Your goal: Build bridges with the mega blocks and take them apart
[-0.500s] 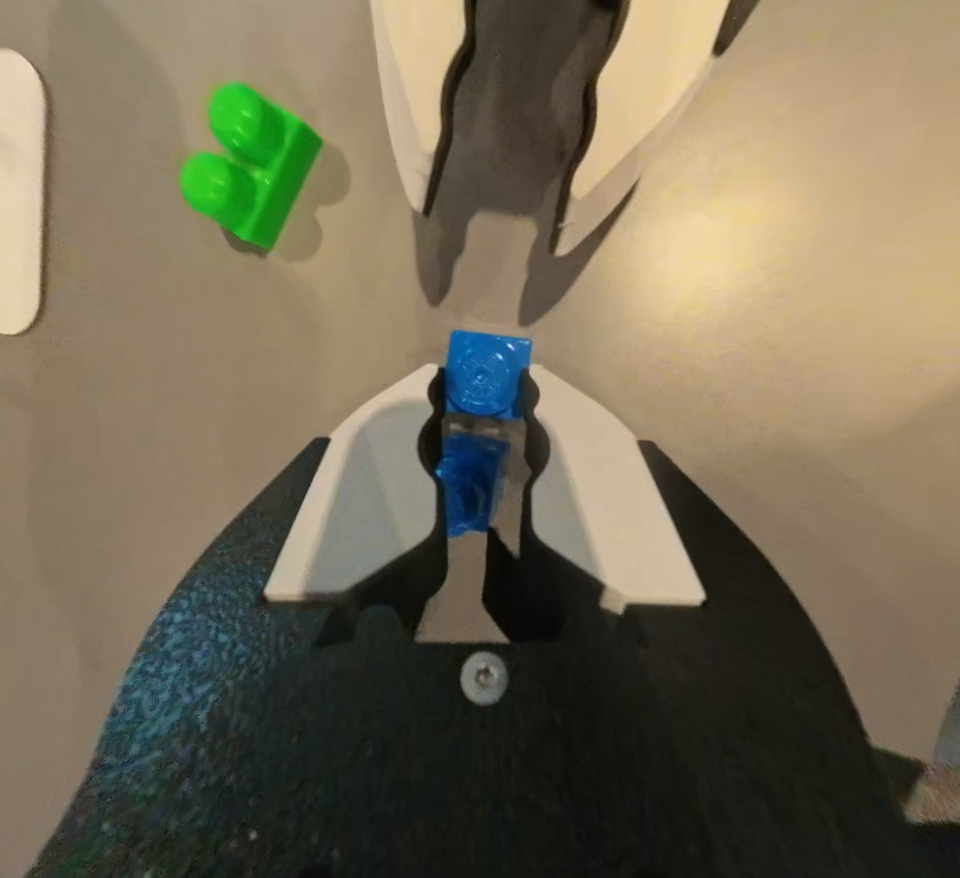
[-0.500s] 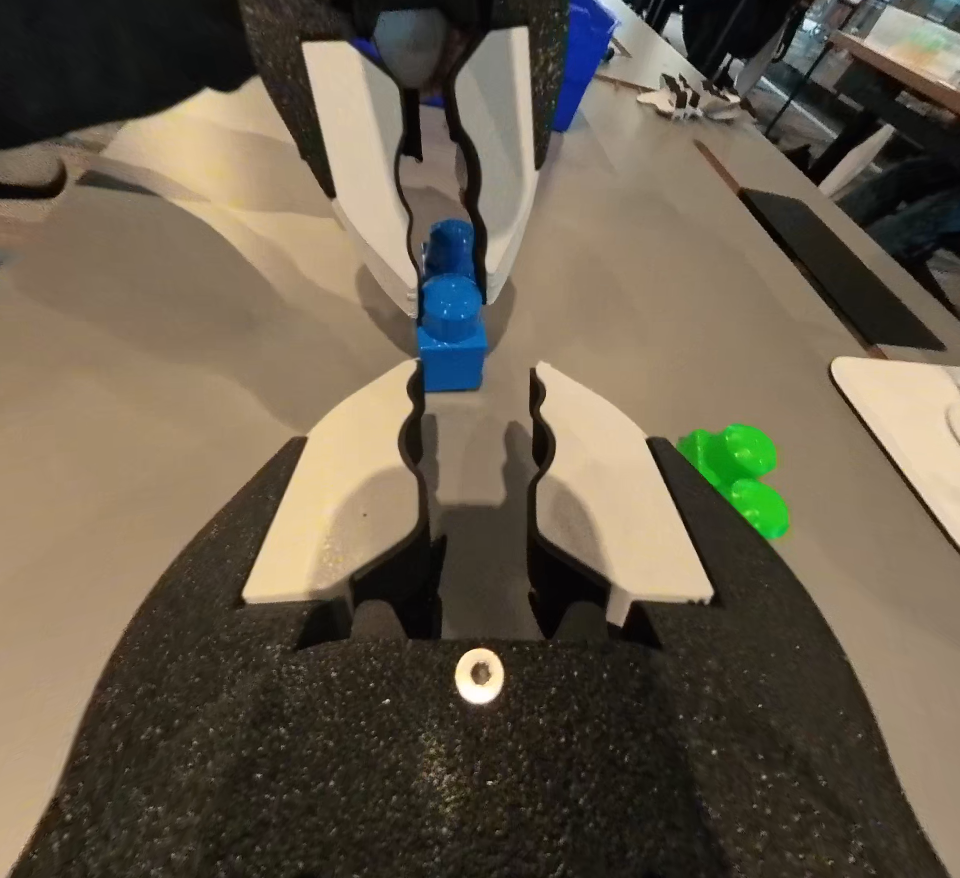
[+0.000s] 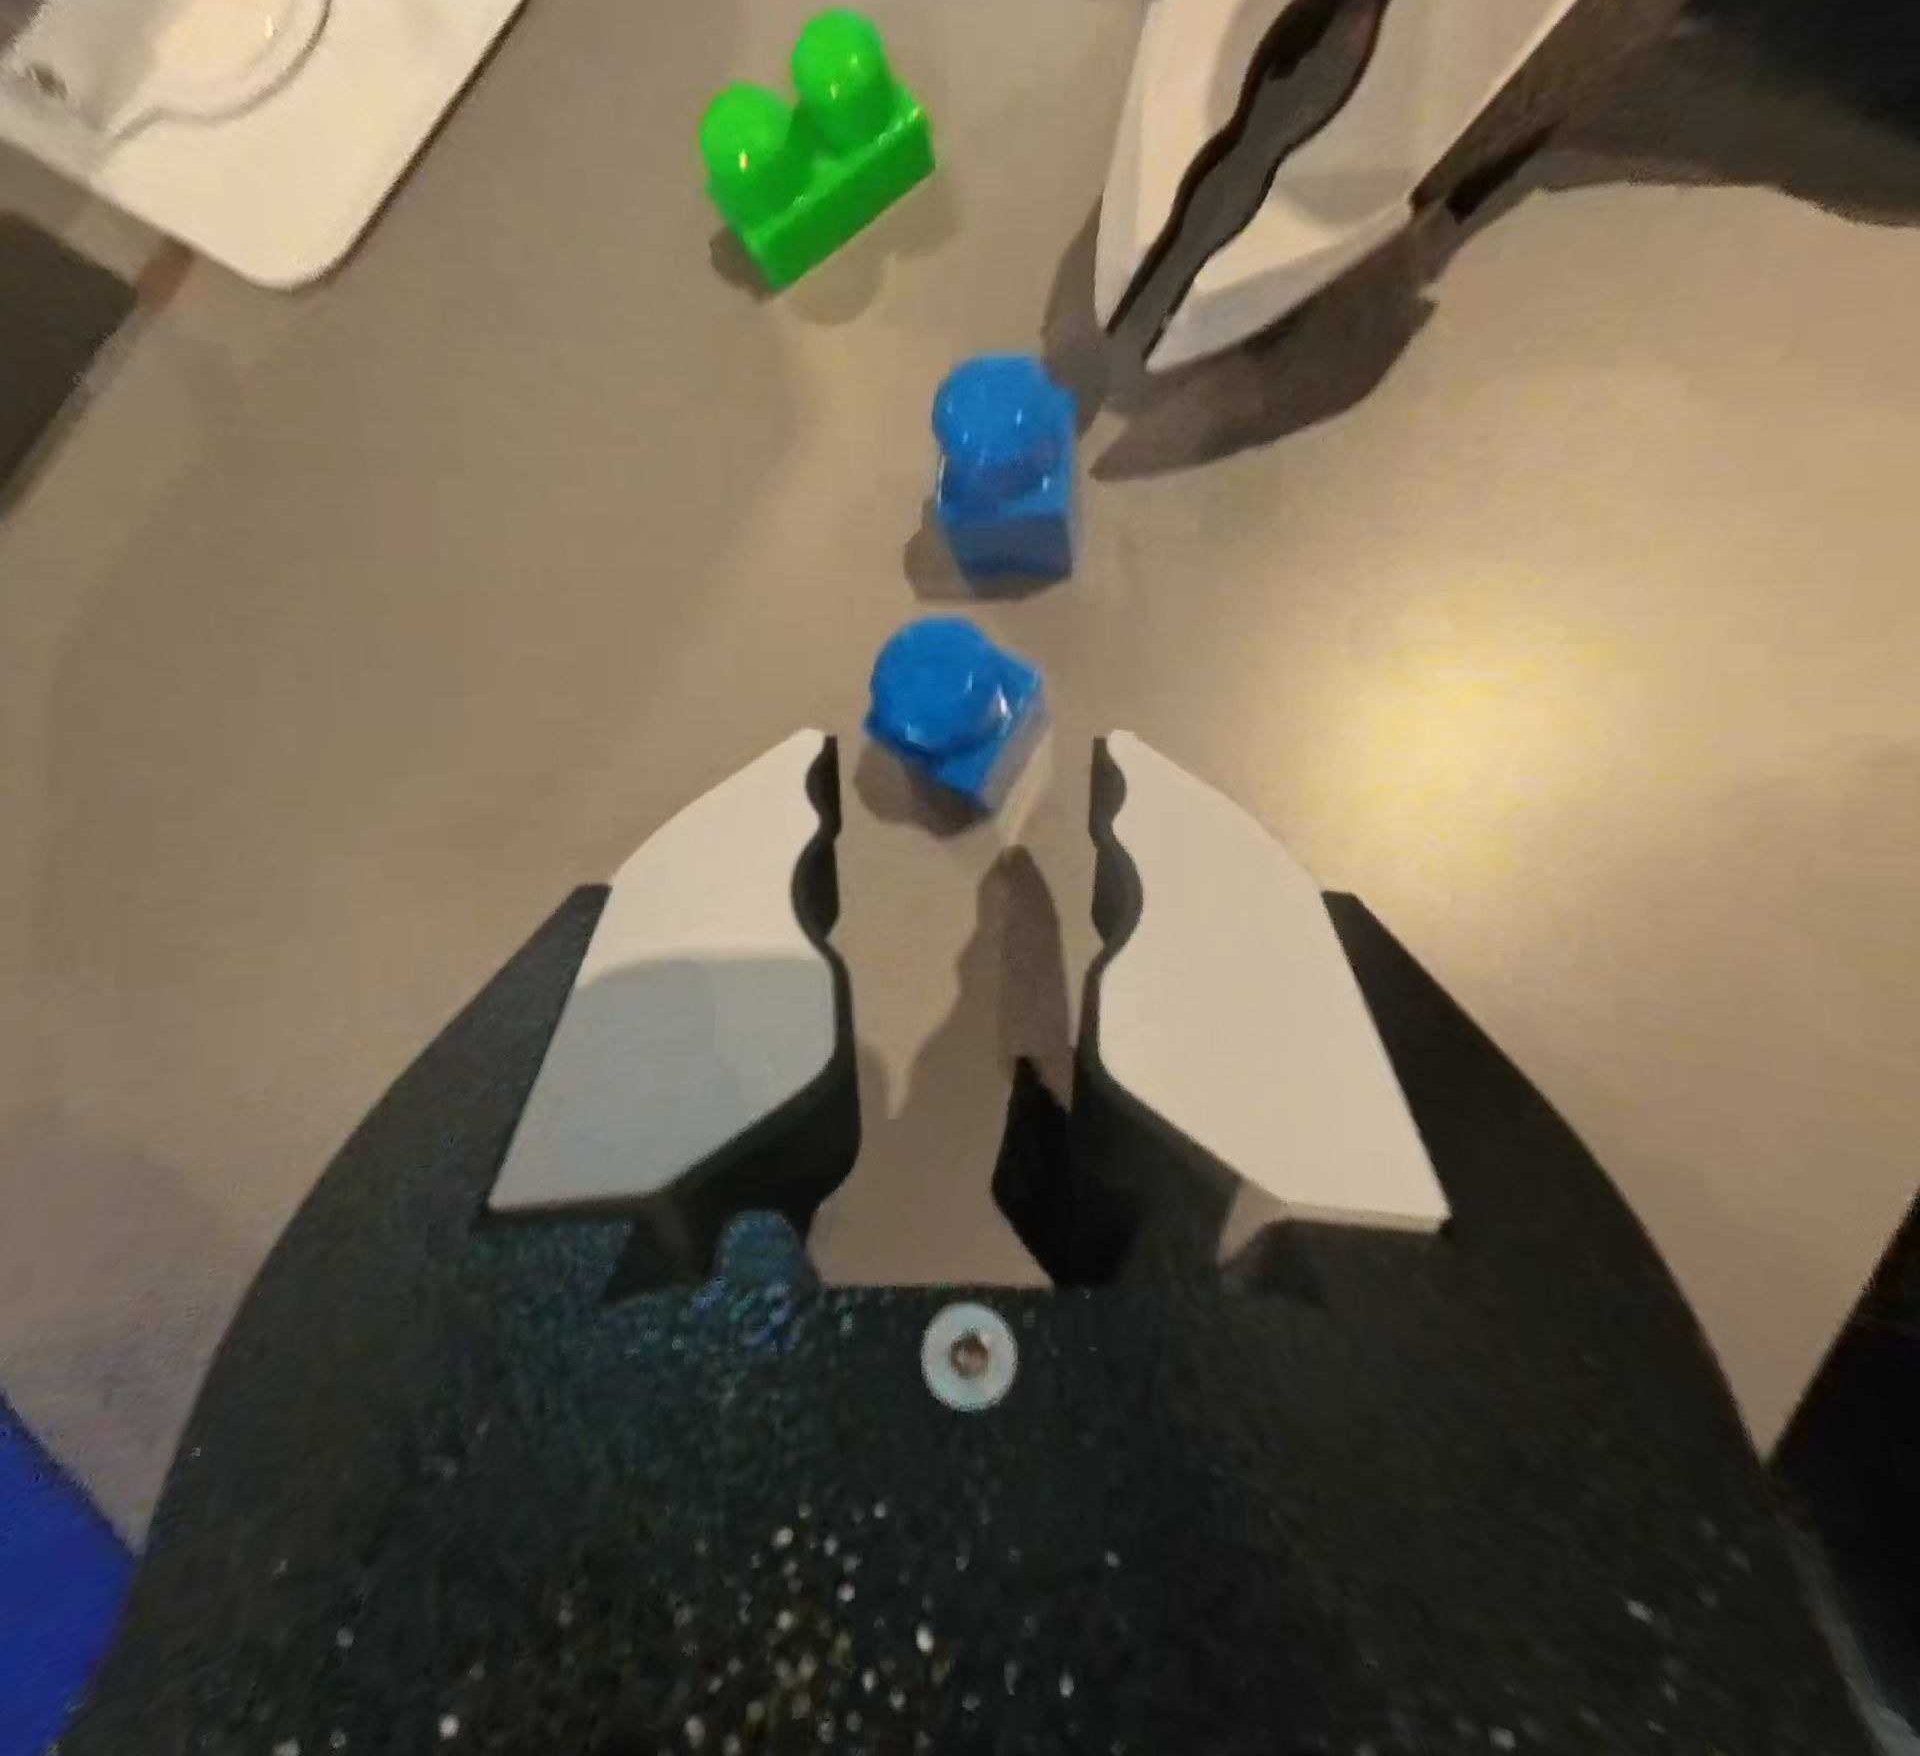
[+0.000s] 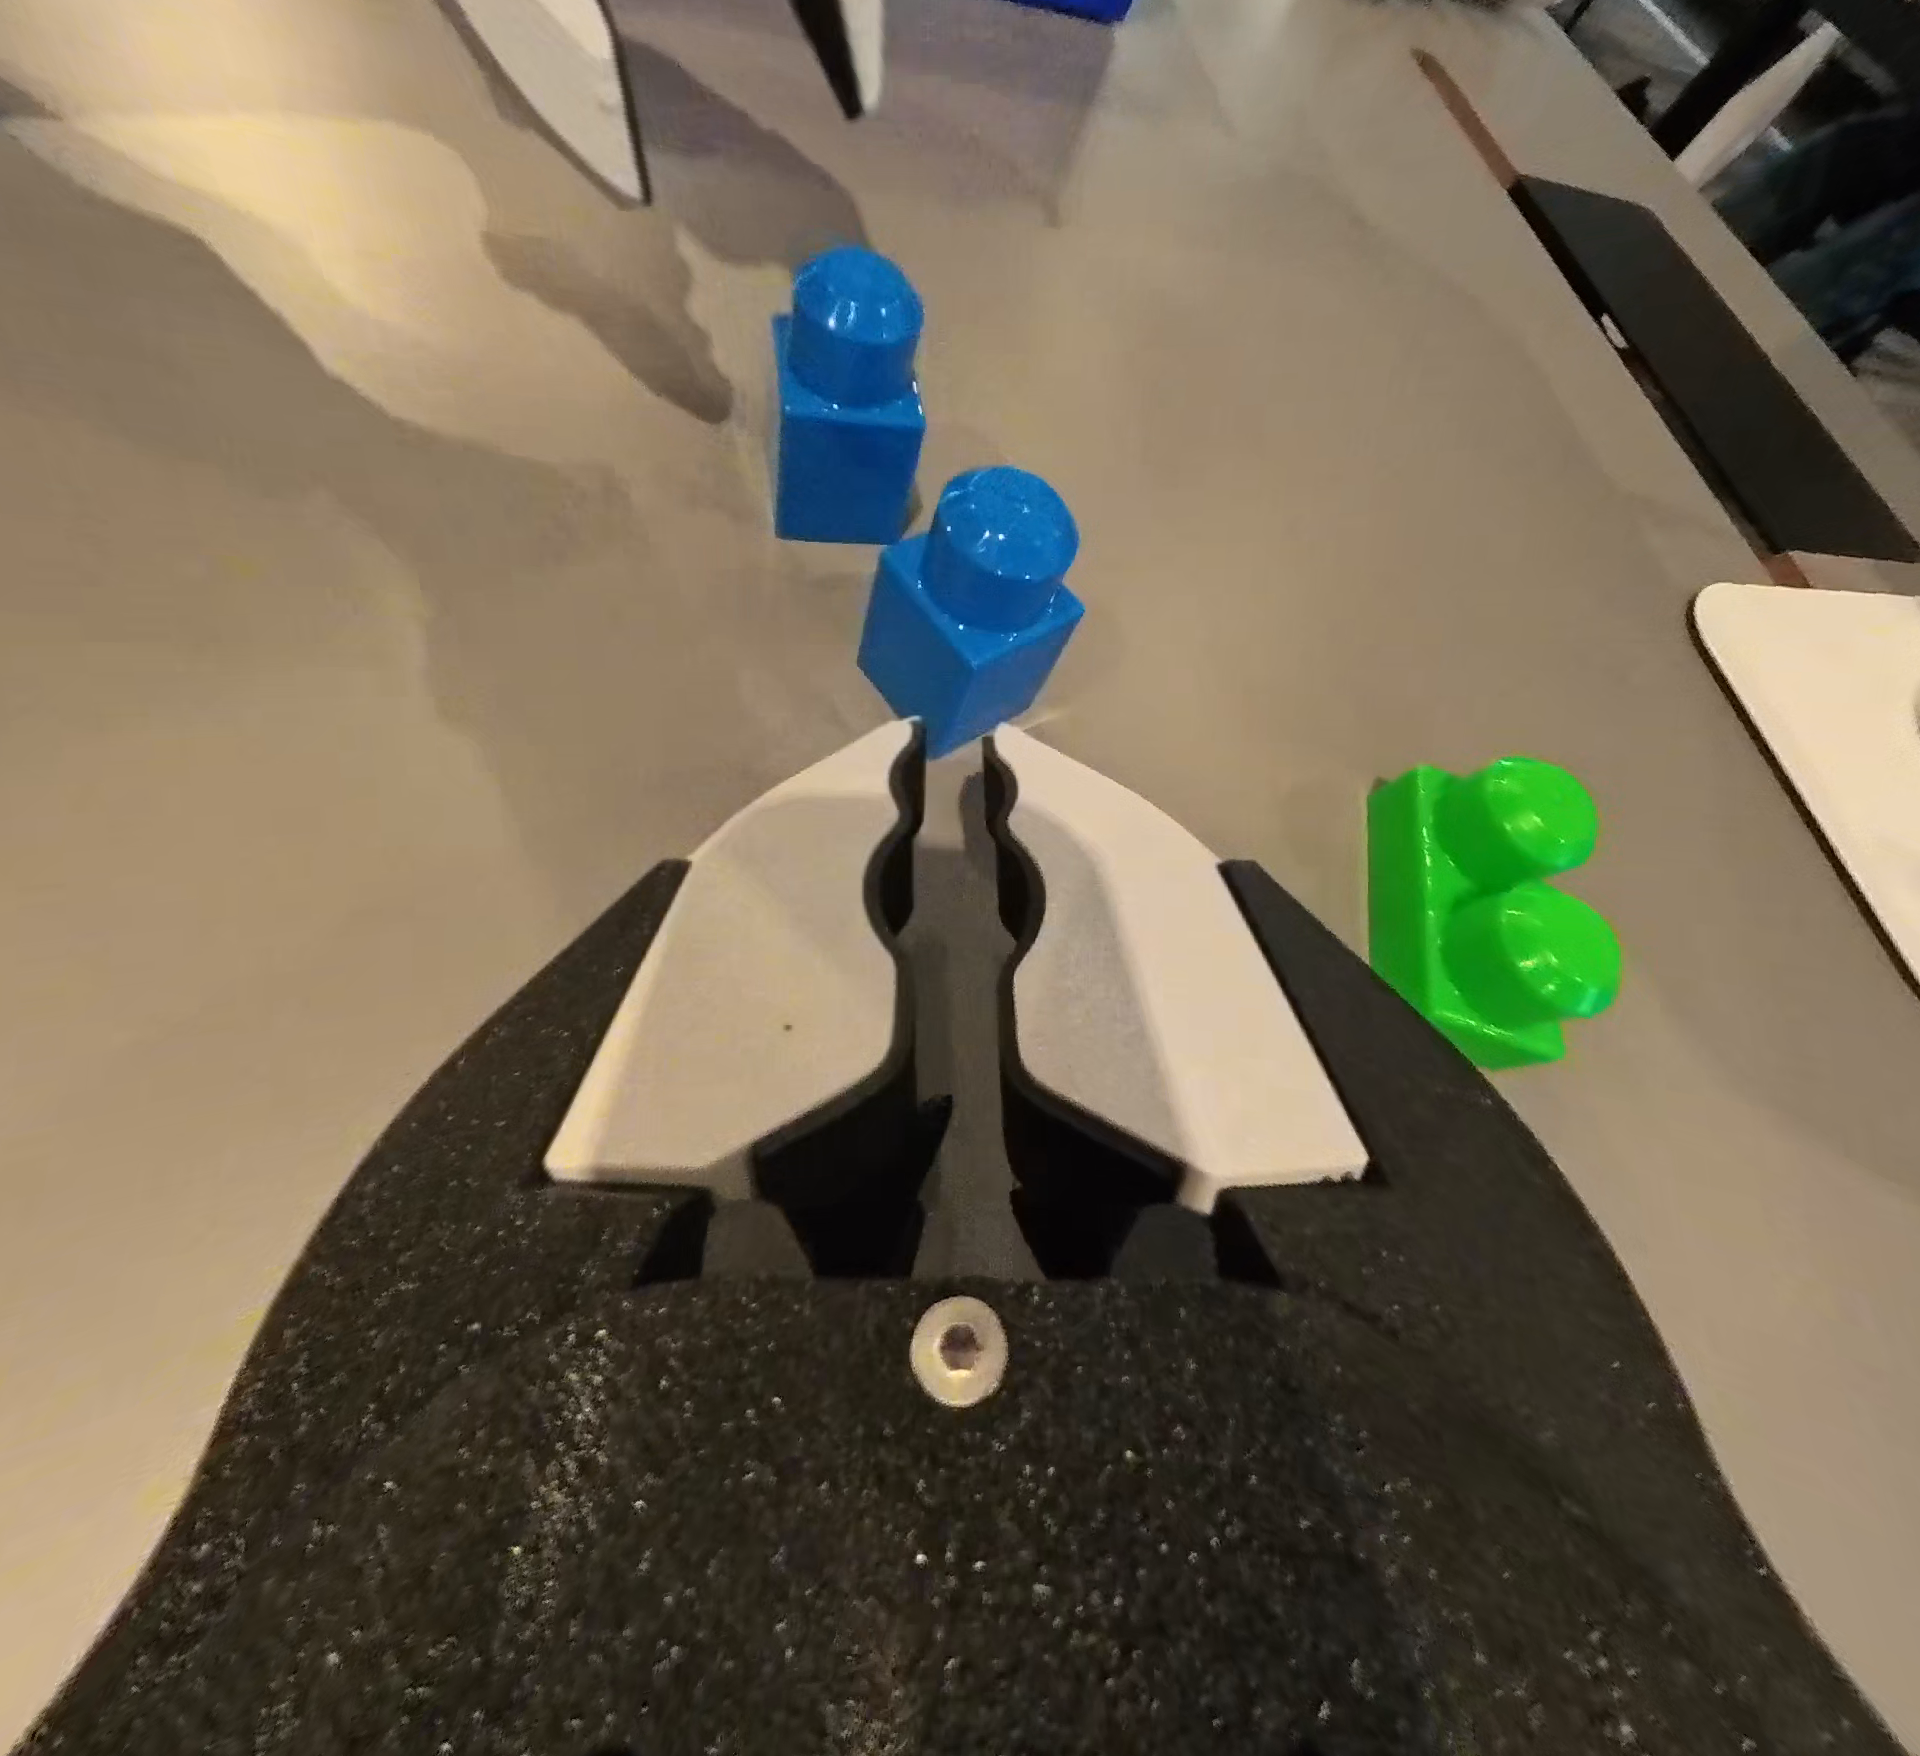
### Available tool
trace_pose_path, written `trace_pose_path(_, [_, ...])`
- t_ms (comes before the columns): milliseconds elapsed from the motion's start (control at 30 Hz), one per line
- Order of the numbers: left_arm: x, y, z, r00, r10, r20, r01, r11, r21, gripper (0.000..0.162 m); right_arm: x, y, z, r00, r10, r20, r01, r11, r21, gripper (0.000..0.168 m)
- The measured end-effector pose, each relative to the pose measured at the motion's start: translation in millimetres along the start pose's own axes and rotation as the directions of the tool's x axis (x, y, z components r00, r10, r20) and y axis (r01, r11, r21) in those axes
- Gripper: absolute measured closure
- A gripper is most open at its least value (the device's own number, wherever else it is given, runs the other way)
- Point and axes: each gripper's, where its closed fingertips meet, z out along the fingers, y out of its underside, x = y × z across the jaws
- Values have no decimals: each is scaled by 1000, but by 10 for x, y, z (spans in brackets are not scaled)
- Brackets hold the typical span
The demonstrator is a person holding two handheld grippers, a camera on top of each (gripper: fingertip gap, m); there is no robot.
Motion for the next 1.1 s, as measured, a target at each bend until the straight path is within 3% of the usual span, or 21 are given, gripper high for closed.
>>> trace_pose_path(33, [-8, 88, -19, 1000, -21, -3, 21, 1000, 5, 116, 0, -14, -7, 1000, 5, 7, -5, 1000, 10, 155])
trace_pose_path(200, [1, 251, 41, 999, 44, -12, -43, 997, 63, 100, 99, -170, 3, 998, -44, 45, 40, 995, 86, 119])
trace_pose_path(367, [-23, 111, 185, 988, 93, -120, -72, 983, 169, 95, 57, -121, 258, 977, -51, 208, 44, 998, 40, 106])
trace_pose_path(567, [-58, 123, 386, 967, 126, -222, -94, 985, 147, 97, 22, -88, 398, 959, -85, 269, 77, 996, 40, 119])
trace_pose_path(733, [-27, 100, 477, 956, 157, -246, -124, 982, 143, 125, 23, -96, 411, 964, -95, 248, 90, 995, 30, 128])
trace_pose_path(1100, [35, -12, 573, 965, 146, -217, -113, 981, 158, 126, -75, -86, 351, 992, -7, 126, 11, 999, -30, 128])
